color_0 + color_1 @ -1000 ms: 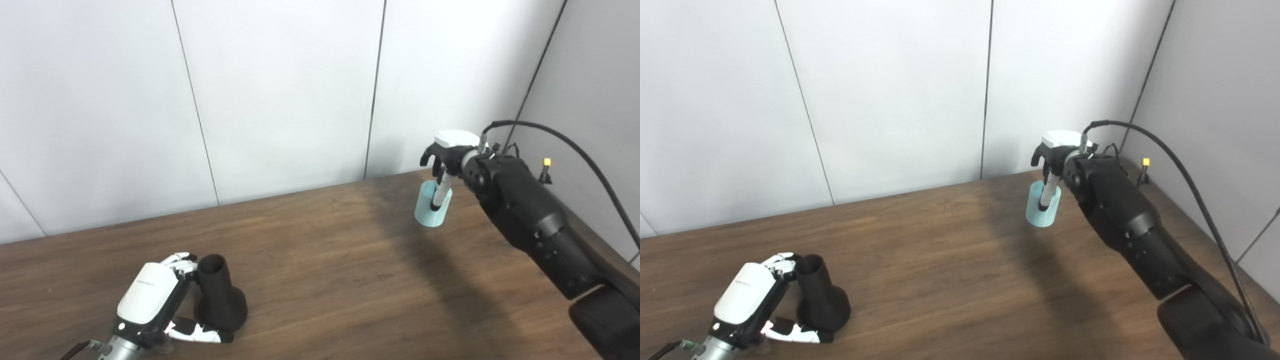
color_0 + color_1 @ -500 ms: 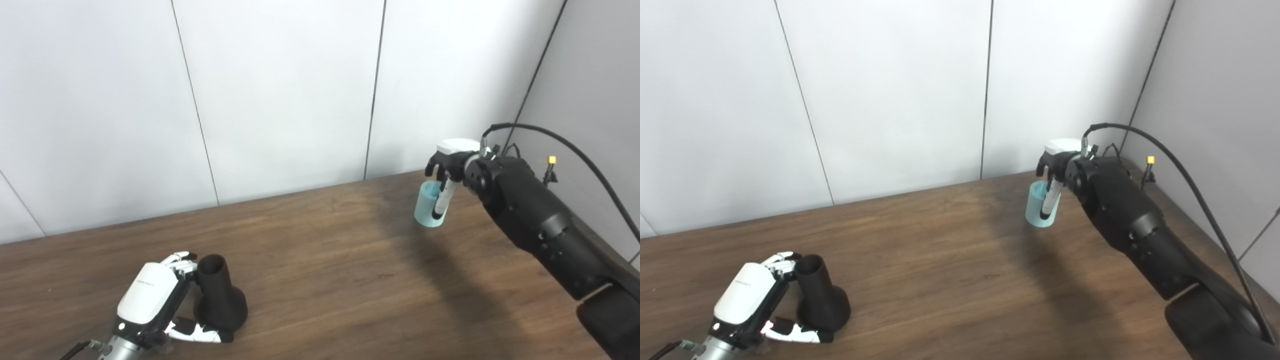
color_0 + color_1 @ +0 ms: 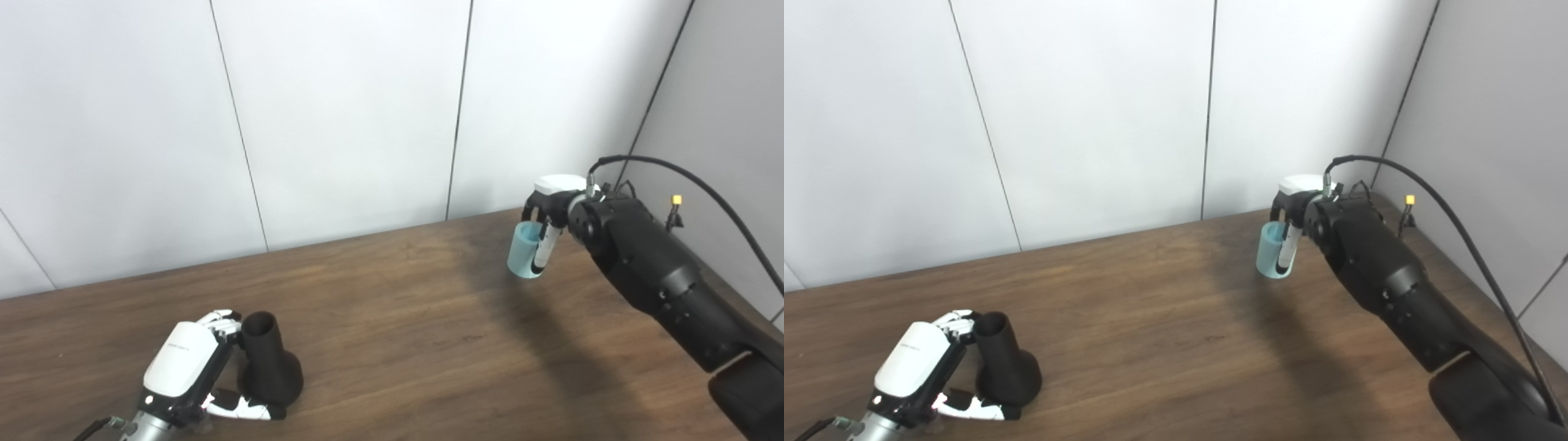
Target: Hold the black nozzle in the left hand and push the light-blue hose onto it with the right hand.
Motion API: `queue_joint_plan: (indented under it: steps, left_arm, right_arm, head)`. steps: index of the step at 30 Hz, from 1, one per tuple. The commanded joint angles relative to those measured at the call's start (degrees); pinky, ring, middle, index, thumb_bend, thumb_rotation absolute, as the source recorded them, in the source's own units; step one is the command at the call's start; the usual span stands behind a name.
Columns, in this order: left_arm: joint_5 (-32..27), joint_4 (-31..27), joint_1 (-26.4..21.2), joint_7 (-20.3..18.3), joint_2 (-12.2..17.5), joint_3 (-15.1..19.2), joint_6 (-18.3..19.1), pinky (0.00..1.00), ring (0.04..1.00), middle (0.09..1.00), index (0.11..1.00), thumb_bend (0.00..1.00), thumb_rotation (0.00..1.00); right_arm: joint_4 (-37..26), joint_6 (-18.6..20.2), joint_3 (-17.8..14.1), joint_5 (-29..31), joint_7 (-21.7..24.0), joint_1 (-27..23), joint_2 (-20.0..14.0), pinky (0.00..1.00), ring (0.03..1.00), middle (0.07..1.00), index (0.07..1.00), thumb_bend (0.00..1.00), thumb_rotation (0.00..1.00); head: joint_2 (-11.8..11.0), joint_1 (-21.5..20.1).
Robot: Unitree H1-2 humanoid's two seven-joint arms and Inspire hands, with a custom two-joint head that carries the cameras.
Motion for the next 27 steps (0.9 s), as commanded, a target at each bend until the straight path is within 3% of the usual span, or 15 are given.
queue_joint_plan:
  steps: [1, 5, 9, 10, 11, 12, 14, 19, 27]
  left_arm:
    - [-0.78, 5.06, 9.40, -0.26, -4.17, -3.09, -1.08, 0.76, 0.526, 0.431, 0.518, 0.52, 0.00]
    - [-0.80, 4.72, 9.57, -0.23, -4.12, -2.97, -1.08, 0.75, 0.524, 0.433, 0.516, 0.52, 0.00]
    - [-0.86, 4.51, 9.60, -0.29, -4.01, -3.01, -1.08, 0.75, 0.524, 0.434, 0.517, 0.52, 0.00]
    - [-0.85, 4.51, 9.62, -0.39, -4.03, -2.93, -1.08, 0.75, 0.524, 0.434, 0.517, 0.52, 0.00]
    - [-0.85, 4.50, 9.63, -0.46, -4.06, -2.86, -1.08, 0.75, 0.525, 0.433, 0.517, 0.52, 0.00]
    - [-0.72, 4.43, 9.67, -0.62, -4.09, -2.72, -1.08, 0.75, 0.525, 0.432, 0.518, 0.52, 0.00]
    - [-0.36, 4.31, 9.73, -0.81, -4.12, -2.49, -1.08, 0.74, 0.525, 0.430, 0.519, 0.52, 0.00]
    - [-0.30, 4.39, 9.75, -0.67, -4.04, -2.58, -1.08, 0.74, 0.520, 0.425, 0.518, 0.52, 0.00]
    - [-0.63, 4.01, 9.95, -1.12, -3.92, -2.31, -1.08, 0.74, 0.524, 0.429, 0.518, 0.52, 0.00]
  right_arm:
    - [-1.36, 0.20, -1.43, -0.12, -2.23, -2.46, -2.59, 0.39, 0.539, 0.646, 0.738, 1.00, 0.18]
    - [-1.30, -0.56, -1.35, -0.01, -3.02, -2.16, -2.63, 0.39, 0.536, 0.644, 0.741, 1.00, 0.18]
    - [-0.65, -3.50, -1.76, 1.05, -6.78, -1.51, -2.65, 0.43, 0.556, 0.642, 0.678, 0.94, 0.12]
    - [0.17, -5.27, -2.16, 1.72, -9.50, -1.15, -2.62, 0.43, 0.561, 0.644, 0.670, 0.93, 0.11]
    - [0.97, -6.83, -2.52, 2.32, -11.89, -0.83, -2.62, 0.39, 0.498, 0.562, 0.584, 0.74, 0.06]
    - [2.01, -8.63, -2.93, 3.01, -14.65, -0.49, -2.60, 0.35, 0.444, 0.504, 0.532, 0.62, 0.02]
    - [3.65, -11.32, -3.45, 4.05, -18.76, -0.03, -2.58, 0.31, 0.395, 0.479, 0.498, 0.55, 0.01]
    - [4.73, -12.13, -4.06, 5.06, -21.50, 0.32, -2.25, 0.36, 0.436, 0.521, 0.470, 0.52, 0.00]
    - [3.61, -9.16, -4.42, 5.46, -19.60, 0.17, -1.99, 0.36, 0.423, 0.503, 0.494, 0.52, 0.00]
  head:
    - [0.14, -0.04]
    - [0.27, 0.11]
    - [0.34, 0.03]
    - [0.34, 0.03]
    - [0.36, 0.13]
    - [0.36, 0.14]
    - [0.41, 0.14]
    - [0.60, 0.10]
    - [0.79, 0.03]
